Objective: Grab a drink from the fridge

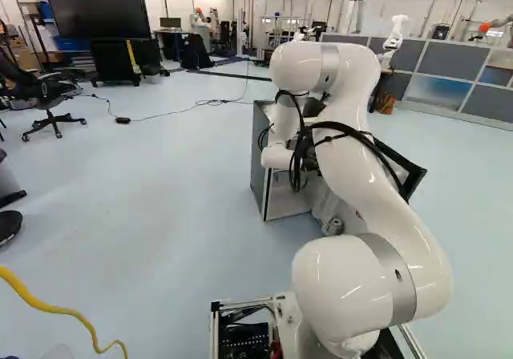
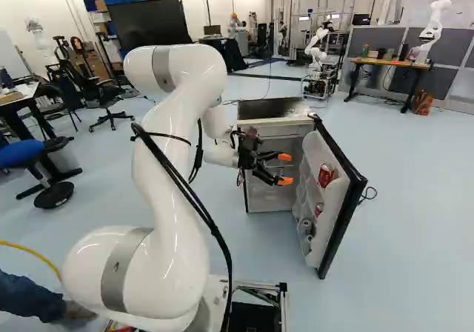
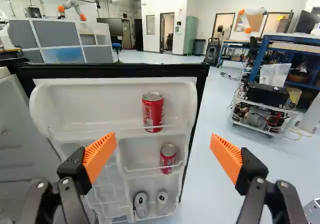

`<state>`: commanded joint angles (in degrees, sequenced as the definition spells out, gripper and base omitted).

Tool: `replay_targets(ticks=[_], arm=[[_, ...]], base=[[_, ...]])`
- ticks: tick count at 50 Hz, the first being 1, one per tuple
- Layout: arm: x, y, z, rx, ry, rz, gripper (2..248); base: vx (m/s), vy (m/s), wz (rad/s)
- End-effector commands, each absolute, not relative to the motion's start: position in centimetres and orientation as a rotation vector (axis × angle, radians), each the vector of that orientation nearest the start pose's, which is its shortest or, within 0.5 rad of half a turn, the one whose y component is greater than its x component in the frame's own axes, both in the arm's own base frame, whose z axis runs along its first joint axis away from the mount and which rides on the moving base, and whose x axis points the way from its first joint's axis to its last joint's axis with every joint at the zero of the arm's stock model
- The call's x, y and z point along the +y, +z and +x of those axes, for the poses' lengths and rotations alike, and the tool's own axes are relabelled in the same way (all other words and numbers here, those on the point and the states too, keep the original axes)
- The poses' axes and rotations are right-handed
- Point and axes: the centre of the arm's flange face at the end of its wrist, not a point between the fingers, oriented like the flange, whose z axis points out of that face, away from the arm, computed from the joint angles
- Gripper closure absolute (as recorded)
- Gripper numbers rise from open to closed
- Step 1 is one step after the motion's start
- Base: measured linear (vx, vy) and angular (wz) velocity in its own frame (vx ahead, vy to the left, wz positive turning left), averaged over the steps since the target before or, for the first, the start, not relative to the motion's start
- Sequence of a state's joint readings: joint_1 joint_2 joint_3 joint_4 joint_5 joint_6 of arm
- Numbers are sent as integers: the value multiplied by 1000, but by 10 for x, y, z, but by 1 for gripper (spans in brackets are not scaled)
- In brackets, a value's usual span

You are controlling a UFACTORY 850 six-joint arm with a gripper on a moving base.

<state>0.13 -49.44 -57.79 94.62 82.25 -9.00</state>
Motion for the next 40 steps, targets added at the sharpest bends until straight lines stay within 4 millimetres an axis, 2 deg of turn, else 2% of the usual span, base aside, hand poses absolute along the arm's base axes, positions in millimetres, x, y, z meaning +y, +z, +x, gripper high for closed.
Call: replay_targets(ticks=[18, 40], arm=[[-96, 206, 516, -1366, 1101, 1251, 3], [-123, 206, 525, -1409, 1085, 1198, 3]], base=[[0, 0, 0], [0, 0, 0]])
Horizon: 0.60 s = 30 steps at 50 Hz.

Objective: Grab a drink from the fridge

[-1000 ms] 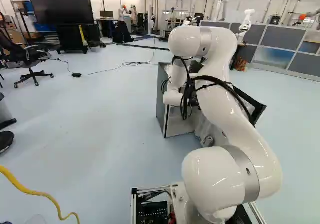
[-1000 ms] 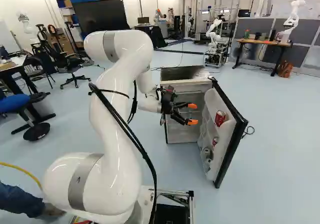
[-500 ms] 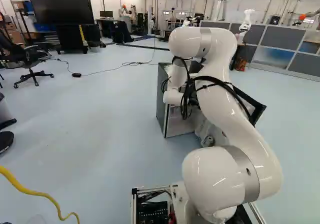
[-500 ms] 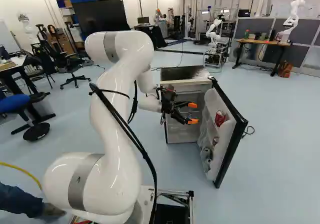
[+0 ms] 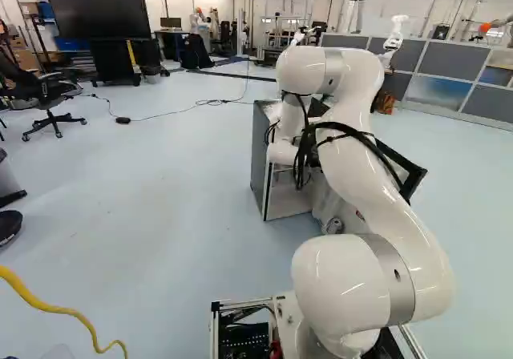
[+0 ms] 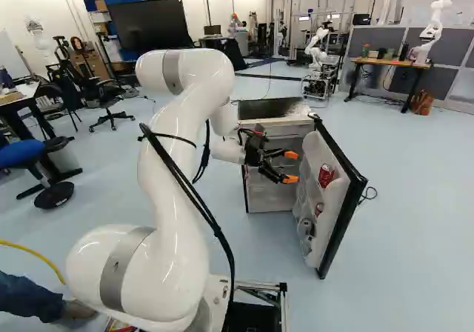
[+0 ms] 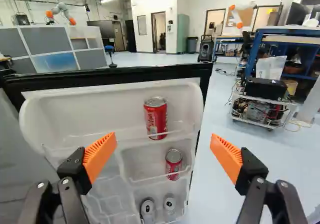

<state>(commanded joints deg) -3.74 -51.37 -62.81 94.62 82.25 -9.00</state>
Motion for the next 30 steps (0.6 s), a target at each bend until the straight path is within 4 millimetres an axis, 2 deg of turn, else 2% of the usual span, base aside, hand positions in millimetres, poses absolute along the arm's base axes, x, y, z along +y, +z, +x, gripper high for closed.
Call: replay_targets(ticks=[14, 30], arm=[[-143, 206, 521, -1426, 1063, 1168, 3], [-153, 207, 513, -1415, 1056, 1171, 3]], base=[[0, 0, 0], [0, 0, 0]])
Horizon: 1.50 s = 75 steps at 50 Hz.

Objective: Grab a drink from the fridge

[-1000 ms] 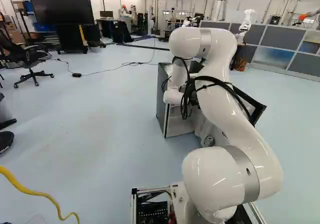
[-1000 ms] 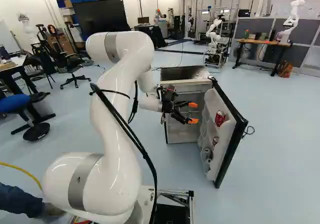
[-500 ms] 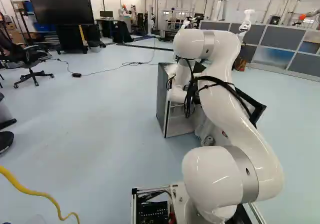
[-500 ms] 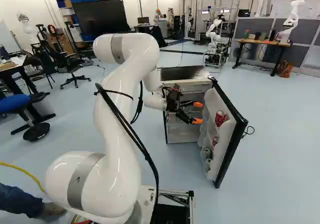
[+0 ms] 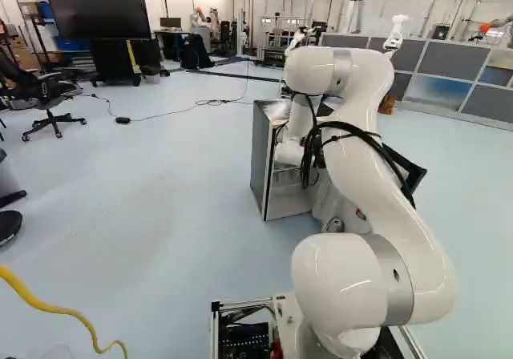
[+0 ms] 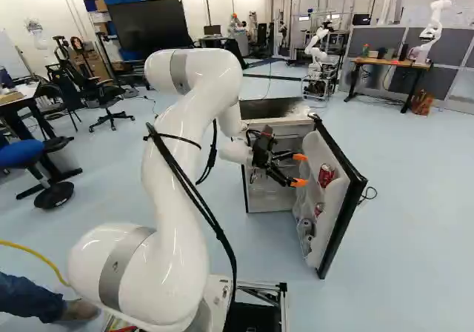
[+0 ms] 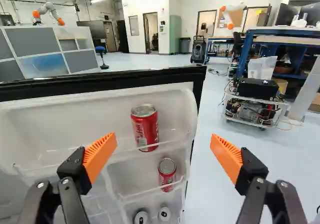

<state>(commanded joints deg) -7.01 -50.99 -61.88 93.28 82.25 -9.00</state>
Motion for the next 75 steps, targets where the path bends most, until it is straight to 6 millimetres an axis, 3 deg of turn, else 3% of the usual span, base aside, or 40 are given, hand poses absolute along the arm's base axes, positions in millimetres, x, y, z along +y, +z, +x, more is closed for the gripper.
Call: replay_targets(ticks=[29, 56, 75], arm=[[-157, 207, 509, -1342, 1111, 1245, 3], [-162, 172, 518, -1261, 1139, 1324, 3], [-168, 168, 523, -1252, 1154, 1331, 3]], base=[[0, 0, 0], [0, 0, 0], [0, 0, 0]])
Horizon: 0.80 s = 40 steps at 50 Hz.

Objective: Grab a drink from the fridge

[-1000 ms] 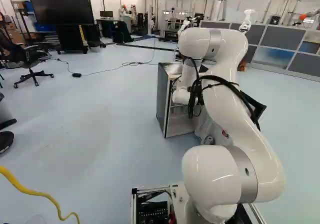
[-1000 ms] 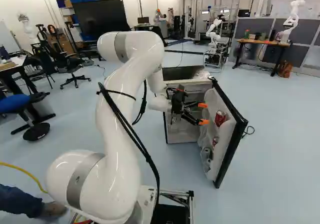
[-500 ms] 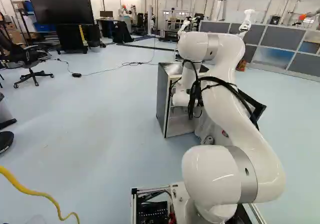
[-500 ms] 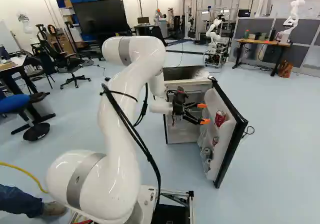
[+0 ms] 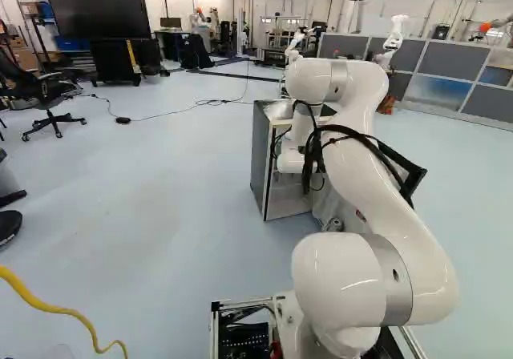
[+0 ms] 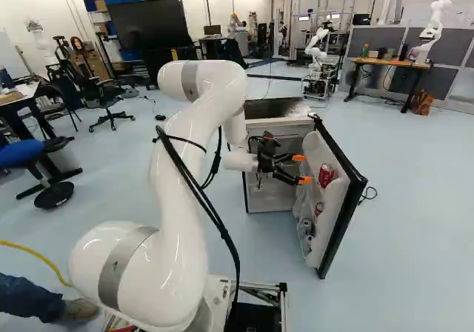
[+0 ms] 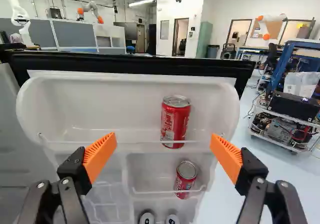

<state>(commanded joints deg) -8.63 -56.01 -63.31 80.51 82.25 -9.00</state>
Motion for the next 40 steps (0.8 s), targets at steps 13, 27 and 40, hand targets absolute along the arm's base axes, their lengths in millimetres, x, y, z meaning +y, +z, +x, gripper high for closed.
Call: replay_targets(ticks=[13, 27, 40], arm=[[-179, 168, 526, -1268, 1151, 1311, 3], [-198, 168, 530, -1294, 1144, 1277, 3], [-214, 167, 531, -1314, 1135, 1250, 3]], base=[[0, 0, 0], [0, 0, 0], [0, 0, 0]])
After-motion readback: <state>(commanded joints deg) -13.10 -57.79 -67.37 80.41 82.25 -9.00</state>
